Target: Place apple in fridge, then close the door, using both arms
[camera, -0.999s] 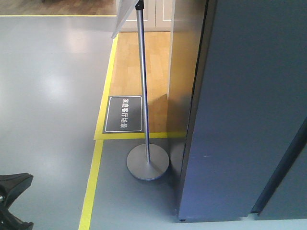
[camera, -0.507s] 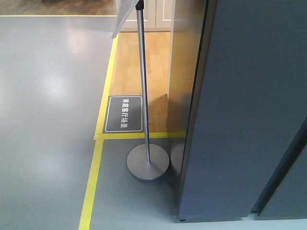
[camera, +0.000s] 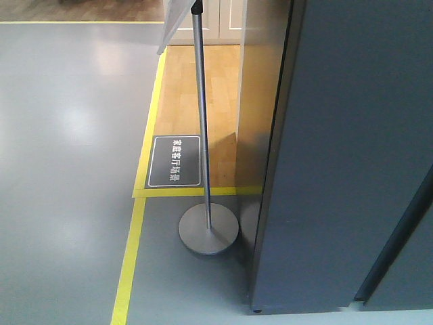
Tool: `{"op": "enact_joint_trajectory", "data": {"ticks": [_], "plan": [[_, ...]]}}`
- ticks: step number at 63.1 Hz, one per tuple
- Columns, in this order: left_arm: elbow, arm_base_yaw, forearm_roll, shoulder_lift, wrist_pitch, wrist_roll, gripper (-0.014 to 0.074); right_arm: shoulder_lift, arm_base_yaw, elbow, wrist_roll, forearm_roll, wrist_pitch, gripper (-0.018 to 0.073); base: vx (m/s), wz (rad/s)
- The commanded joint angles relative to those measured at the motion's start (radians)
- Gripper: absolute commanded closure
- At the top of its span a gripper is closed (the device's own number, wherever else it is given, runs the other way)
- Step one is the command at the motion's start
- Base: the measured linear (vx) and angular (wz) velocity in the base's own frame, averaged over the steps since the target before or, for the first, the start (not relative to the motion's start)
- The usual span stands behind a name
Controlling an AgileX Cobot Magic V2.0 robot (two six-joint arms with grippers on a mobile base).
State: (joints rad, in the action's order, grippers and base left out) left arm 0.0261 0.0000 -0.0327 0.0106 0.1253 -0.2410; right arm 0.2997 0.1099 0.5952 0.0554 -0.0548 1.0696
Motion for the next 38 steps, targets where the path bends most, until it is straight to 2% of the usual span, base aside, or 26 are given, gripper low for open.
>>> {"op": "enact_joint_trajectory", "data": {"ticks": [1, 18, 25, 30, 33, 38], "plan": [[0.027, 0.0, 0.006, 0.017, -0.066, 0.017, 0.0603, 0.01, 0.0, 0.024, -0.002, -0.008, -0.053, 0.0563, 0.0, 0.0], [0.029, 0.0, -0.02, 0.016, -0.138, 0.066, 0.0603, 0.01, 0.0, 0.024, -0.002, -0.009, -0.053, 0.0563, 0.0, 0.0], [0.029, 0.0, 0.001, 0.017, -0.179, 0.167, 0.0603, 0.01, 0.0, 0.024, -0.002, -0.009, -0.053, 0.0563, 0.0, 0.0], [0.029, 0.0, 0.07, 0.017, -0.183, 0.262, 0.0603, 0.01, 0.0, 0.024, -0.002, -0.009, -0.053, 0.0563, 0.0, 0.0], [0.029, 0.0, 0.091, 0.017, -0.186, 0.293, 0.0603, 0.01, 0.0, 0.024, -0.002, -0.009, -0.053, 0.0563, 0.0, 0.0], [0.029, 0.0, 0.097, 0.017, -0.196, 0.297, 0.0603, 0.01, 0.0, 0.024, -0.002, -0.009, -0.053, 0.0563, 0.0, 0.0]]}}
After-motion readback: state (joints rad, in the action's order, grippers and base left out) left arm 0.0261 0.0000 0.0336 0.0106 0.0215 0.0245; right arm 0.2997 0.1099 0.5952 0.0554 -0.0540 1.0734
